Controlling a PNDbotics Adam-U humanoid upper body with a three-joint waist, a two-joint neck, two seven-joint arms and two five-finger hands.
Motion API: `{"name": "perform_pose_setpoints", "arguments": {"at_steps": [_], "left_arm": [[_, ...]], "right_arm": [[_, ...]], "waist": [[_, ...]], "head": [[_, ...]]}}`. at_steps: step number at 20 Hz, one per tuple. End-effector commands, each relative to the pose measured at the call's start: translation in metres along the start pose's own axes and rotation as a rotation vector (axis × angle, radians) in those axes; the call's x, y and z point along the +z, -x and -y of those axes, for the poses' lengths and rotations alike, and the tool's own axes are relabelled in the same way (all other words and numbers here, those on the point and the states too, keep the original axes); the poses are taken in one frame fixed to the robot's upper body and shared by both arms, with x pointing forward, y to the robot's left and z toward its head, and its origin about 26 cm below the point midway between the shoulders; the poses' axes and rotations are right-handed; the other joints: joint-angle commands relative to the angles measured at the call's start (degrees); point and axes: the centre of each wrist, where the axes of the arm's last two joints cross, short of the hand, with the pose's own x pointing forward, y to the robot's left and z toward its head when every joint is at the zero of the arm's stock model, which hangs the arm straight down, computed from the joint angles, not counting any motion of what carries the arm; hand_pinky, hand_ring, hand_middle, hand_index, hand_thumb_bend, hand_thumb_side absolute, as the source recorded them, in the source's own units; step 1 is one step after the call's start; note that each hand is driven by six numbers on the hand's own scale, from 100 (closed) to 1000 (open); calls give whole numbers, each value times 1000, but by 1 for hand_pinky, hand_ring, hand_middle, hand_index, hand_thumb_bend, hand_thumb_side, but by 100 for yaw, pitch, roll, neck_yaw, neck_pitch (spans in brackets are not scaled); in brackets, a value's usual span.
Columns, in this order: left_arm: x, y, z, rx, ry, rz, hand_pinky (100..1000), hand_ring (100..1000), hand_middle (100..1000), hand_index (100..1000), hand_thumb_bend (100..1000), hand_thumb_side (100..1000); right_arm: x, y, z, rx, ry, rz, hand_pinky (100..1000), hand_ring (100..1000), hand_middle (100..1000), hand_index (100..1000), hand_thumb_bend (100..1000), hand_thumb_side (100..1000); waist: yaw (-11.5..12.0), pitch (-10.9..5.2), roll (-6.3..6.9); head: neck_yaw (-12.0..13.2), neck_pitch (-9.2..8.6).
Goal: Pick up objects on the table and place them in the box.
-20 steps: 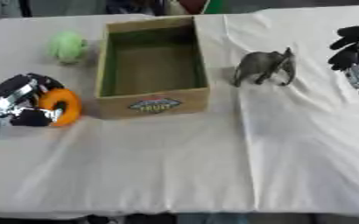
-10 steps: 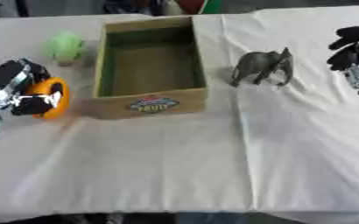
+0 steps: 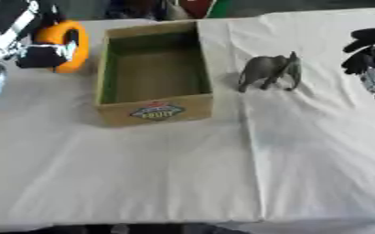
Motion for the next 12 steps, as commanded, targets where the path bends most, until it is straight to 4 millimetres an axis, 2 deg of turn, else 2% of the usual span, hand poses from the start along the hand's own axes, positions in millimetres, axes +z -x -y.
{"name": "perform_pose_setpoints", "arguments": {"at_steps": [1,8,9,10,11,12], "left_arm": [[-19,-7,5,-1,-1,15,369,279,305,534,100,182],[-49,-13,53,32,23,2,396,309,322,547,100,149],[-52,-13,60,42,30,-7,406,318,330,554,100,100],[-54,-12,67,46,37,-14,406,318,330,554,100,143],[-55,-11,73,52,45,-22,443,360,377,595,100,122],[-56,-11,79,59,51,-28,449,367,384,601,100,116]], "right_arm": [[-5,-6,5,8,-7,25,577,607,651,833,100,358],[-11,-6,0,-8,-31,35,578,608,649,834,100,365],[-11,-6,0,-10,-34,37,578,608,648,834,100,366],[-12,-6,-1,-12,-37,38,578,608,648,834,100,366],[-12,-6,-1,-12,-39,39,578,608,648,834,100,366],[-13,-6,-1,-13,-41,39,578,608,648,834,100,366]], "waist": [[-43,-111,-17],[-261,-104,14],[-292,-101,17],[-314,-98,18],[-335,-95,20],[-349,-93,22]], "head": [[34,28],[22,28],[33,28],[44,28],[61,28],[73,28]]}}
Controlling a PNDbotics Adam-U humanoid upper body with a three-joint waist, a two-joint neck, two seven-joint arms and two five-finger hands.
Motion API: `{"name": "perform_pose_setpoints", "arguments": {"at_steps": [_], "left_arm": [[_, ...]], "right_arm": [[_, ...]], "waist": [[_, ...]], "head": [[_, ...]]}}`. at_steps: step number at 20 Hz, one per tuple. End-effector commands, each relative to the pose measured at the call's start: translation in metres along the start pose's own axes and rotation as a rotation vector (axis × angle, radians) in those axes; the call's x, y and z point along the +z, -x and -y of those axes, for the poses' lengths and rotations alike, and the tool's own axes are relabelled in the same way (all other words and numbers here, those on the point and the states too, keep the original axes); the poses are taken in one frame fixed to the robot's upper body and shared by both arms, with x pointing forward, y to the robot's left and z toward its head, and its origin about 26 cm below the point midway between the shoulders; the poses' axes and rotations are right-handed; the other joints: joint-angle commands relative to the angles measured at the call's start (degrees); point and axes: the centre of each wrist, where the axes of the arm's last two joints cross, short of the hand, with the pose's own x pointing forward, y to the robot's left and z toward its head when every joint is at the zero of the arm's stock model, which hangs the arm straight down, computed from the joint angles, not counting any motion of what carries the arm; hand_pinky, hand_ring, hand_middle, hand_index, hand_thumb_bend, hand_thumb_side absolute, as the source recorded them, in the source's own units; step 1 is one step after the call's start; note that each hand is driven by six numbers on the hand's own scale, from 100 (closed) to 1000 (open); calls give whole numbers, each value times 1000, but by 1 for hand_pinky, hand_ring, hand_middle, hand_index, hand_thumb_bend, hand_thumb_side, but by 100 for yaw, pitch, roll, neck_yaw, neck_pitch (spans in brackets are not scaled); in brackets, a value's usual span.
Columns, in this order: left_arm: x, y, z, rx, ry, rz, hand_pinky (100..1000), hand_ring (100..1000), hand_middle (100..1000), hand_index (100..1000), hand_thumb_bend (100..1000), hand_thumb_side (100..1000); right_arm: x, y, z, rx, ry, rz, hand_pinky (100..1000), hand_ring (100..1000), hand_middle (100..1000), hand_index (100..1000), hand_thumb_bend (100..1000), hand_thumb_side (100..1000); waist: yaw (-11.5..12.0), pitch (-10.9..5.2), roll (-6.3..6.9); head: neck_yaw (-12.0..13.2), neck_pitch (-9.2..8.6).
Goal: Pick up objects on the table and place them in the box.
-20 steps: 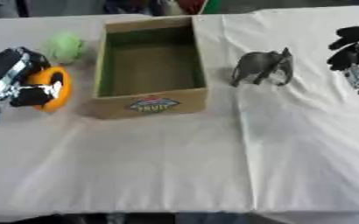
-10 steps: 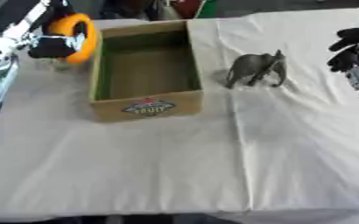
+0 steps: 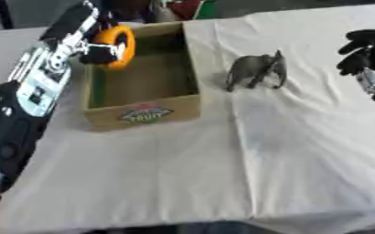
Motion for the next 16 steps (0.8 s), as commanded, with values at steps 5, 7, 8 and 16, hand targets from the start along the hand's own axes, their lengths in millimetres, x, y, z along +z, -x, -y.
{"name": "perform_pose_setpoints", "arguments": {"at_steps": [5,7,8,16], "left_arm": [[-5,0,9,61,-52,18,639,662,657,788,190,150],[-2,-1,4,84,-77,40,667,708,700,806,318,234],[1,-2,-1,94,-95,56,668,709,701,807,327,240],[49,-11,-70,161,-270,176,647,662,665,801,360,266]], "right_arm": [[-3,-4,5,13,1,16,577,608,646,834,100,369],[-2,-4,6,13,5,12,577,607,646,833,100,370],[-2,-3,6,13,7,11,577,607,646,833,100,370],[2,-1,7,17,17,-3,577,607,645,832,100,372]], "waist": [[48,-63,-22],[88,-61,-25],[108,-61,-26],[310,-71,-32]], "head": [[30,28],[3,28],[-4,28],[-85,28]]}}
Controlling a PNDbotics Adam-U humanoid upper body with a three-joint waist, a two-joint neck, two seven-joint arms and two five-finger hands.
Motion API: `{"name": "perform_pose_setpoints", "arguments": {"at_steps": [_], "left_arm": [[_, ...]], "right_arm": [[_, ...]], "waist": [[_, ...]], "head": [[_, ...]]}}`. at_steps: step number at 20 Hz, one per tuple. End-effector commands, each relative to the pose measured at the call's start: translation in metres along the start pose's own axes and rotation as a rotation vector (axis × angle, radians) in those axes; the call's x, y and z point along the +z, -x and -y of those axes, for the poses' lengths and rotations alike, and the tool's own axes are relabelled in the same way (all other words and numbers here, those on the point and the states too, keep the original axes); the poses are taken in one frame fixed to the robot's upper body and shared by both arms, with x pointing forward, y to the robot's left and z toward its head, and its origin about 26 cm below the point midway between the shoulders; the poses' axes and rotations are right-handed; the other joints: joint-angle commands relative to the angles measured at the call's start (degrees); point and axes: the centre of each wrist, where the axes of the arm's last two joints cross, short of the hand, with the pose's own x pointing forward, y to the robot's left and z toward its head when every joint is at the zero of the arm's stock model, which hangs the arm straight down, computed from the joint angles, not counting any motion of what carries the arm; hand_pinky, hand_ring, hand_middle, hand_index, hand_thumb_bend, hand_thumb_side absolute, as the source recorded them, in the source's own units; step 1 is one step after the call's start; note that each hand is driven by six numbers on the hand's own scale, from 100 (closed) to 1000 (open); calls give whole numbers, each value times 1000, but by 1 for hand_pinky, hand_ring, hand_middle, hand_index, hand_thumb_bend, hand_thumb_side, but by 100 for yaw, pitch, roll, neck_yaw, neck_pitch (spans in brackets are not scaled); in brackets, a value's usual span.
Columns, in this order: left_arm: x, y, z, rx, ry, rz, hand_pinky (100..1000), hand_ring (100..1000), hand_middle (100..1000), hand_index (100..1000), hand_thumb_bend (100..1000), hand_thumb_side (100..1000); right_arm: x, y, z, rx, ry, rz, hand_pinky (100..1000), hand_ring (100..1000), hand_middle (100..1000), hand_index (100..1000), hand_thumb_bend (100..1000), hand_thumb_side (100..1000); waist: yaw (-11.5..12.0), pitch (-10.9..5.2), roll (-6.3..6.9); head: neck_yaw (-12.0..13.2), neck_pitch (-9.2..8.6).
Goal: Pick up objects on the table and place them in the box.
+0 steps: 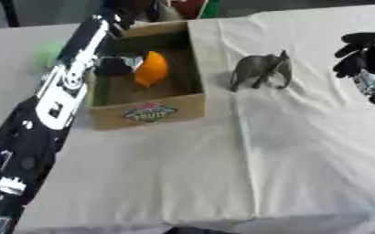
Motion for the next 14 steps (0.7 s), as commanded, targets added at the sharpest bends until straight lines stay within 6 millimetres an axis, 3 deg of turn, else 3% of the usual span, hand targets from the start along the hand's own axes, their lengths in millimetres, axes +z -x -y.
{"name": "perform_pose_setpoints", "arguments": {"at_steps": [1,6,14], "left_arm": [[8,-15,-42,-11,-74,53,647,662,665,801,360,266],[57,-1,-82,-15,-171,4,623,633,637,786,319,240],[92,23,-79,-12,-207,-137,620,630,639,785,296,223]], "right_arm": [[-1,-5,9,26,12,11,577,607,645,832,100,372],[1,-4,10,30,20,6,578,606,645,831,100,372],[-1,-5,10,29,15,13,577,606,645,830,100,372]], "waist": [[13,-91,-27],[181,-90,-52],[305,-64,-98]], "head": [[-25,28],[-100,28],[129,28]]}}
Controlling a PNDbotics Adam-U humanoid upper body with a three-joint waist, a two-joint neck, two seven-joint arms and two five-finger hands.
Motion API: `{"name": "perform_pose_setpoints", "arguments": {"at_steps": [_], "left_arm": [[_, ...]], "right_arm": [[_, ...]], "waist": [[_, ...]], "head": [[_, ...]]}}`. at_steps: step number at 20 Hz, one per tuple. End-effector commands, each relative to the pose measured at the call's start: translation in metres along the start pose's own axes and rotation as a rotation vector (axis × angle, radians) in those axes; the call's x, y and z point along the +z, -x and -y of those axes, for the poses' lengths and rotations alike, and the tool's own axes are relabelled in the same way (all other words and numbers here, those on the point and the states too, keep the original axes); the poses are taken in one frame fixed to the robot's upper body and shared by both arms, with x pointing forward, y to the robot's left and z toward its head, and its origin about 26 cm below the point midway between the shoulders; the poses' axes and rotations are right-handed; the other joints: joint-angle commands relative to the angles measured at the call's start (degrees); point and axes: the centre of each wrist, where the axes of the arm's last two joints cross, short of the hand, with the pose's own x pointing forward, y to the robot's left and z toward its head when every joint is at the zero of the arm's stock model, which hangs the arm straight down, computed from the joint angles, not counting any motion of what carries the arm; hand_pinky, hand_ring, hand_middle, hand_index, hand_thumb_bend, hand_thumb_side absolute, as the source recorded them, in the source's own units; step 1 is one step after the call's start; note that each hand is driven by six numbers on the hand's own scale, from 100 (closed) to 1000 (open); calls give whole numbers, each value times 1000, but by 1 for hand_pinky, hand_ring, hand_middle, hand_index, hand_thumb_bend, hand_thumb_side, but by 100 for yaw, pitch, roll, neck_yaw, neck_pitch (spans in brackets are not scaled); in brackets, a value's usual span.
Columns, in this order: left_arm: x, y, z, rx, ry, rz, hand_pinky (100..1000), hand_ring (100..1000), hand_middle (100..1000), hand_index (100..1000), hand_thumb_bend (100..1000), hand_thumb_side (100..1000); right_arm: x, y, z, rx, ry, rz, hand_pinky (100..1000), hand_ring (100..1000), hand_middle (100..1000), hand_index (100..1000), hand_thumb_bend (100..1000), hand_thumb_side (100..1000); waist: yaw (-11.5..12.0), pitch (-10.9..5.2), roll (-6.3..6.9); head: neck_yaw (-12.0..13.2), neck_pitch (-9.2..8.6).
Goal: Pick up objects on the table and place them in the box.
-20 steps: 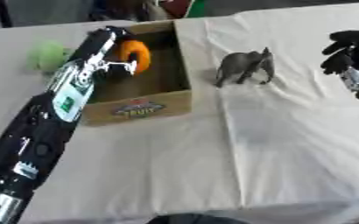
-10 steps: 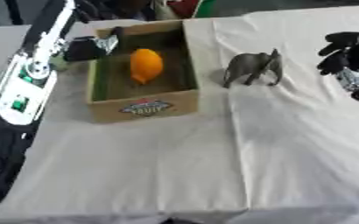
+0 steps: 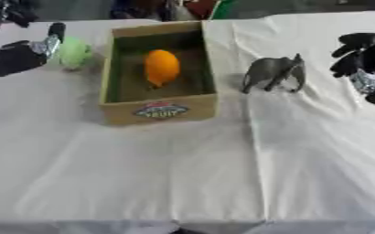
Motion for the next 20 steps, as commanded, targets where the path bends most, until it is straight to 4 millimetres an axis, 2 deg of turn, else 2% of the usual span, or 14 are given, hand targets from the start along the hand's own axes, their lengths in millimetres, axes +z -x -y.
{"name": "perform_pose_setpoints", "arguments": {"at_steps": [1,5,11,20], "left_arm": [[1,5,-18,-60,-39,-20,621,632,641,786,294,224],[-3,25,-22,-127,-16,-97,628,640,650,785,293,219],[-21,56,-24,-204,53,-187,640,659,668,793,299,225],[-60,88,-7,-273,158,-286,669,707,713,817,373,268]], "right_arm": [[-3,-6,8,27,2,18,577,606,645,830,100,372],[-3,-5,8,27,-4,17,577,606,645,830,100,373],[-2,-4,7,25,-9,13,578,606,645,830,100,373],[-3,-4,4,20,-26,15,578,606,645,831,100,375]], "waist": [[11,-65,-9],[-4,-70,0],[-66,-95,0],[-276,-121,-10]], "head": [[78,28],[140,28],[212,28],[304,28]]}}
